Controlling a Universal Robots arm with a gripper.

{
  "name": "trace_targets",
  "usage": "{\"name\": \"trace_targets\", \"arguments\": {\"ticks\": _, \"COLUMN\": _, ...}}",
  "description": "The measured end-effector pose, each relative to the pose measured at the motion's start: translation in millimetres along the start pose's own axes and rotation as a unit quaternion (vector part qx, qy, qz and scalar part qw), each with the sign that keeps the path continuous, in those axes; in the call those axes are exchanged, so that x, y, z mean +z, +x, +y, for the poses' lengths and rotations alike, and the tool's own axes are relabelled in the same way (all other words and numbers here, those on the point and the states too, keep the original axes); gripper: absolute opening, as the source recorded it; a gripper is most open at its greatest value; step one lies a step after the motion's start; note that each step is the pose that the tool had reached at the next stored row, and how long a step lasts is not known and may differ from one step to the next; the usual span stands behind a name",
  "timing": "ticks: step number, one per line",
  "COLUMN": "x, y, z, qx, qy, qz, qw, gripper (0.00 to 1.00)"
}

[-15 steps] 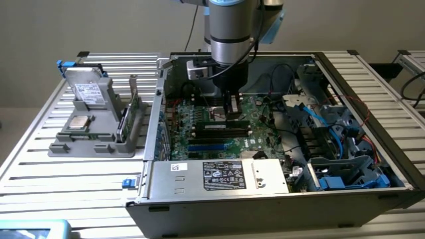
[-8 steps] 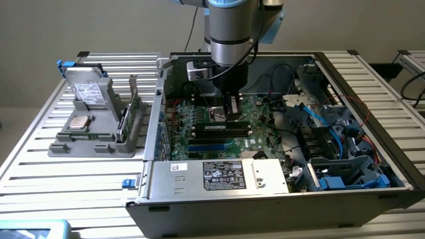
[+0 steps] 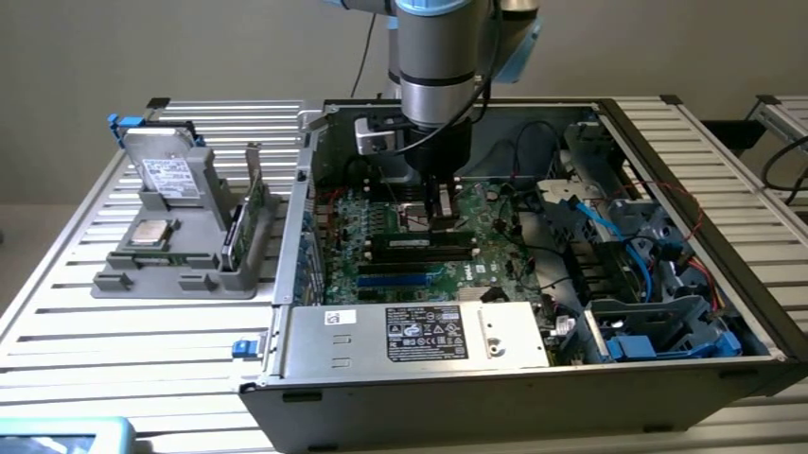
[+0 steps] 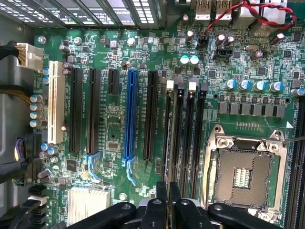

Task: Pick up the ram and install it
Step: 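Insert the ram into the slot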

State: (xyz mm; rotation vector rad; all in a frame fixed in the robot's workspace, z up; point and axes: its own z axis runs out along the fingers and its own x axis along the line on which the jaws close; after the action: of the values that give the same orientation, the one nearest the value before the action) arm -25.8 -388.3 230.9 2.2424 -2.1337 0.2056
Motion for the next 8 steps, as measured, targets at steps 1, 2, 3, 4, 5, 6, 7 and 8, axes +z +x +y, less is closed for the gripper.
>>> {"name": "trace_targets", "arguments": {"ticks": 1, "x": 0.1, "y": 0.0, "z": 0.1, "qx": 0.000, "qy": 0.0001, "qz": 0.0001, "qw": 1.0000, "gripper": 0.14}}
{"name": "trace_targets", "arguments": {"ticks": 2, "x": 0.4, "y": 0.0, "z": 0.1, "qx": 0.000, "qy": 0.0003, "qz": 0.0001, "qw": 1.0000, "gripper": 0.14}}
{"name": "trace_targets", "arguments": {"ticks": 3, "x": 0.6, "y": -0.1, "z": 0.3, "qx": 0.000, "qy": 0.0006, "qz": 0.0001, "qw": 1.0000, "gripper": 0.14}}
{"name": "trace_targets", "arguments": {"ticks": 4, "x": 1.0, "y": -0.1, "z": 0.5, "qx": 0.000, "qy": 0.0009, "qz": 0.0001, "qw": 1.0000, "gripper": 0.14}}
{"name": "trace_targets", "arguments": {"ticks": 5, "x": 1.2, "y": -0.2, "z": 0.7, "qx": 0.000, "qy": 0.0011, "qz": 0.0001, "qw": 1.0000, "gripper": 0.14}}
{"name": "trace_targets", "arguments": {"ticks": 6, "x": 1.2, "y": -0.1, "z": 0.9, "qx": 0.000, "qy": 0.0012, "qz": 0.0002, "qw": 1.0000, "gripper": 0.14}}
{"name": "trace_targets", "arguments": {"ticks": 7, "x": 1.3, "y": -0.1, "z": 0.9, "qx": 0.000, "qy": 0.0013, "qz": 0.0003, "qw": 1.0000, "gripper": 0.14}}
{"name": "trace_targets", "arguments": {"ticks": 8, "x": 1.5, "y": -0.2, "z": 0.9, "qx": 0.000, "qy": 0.0014, "qz": 0.0002, "qw": 1.0000, "gripper": 0.14}}
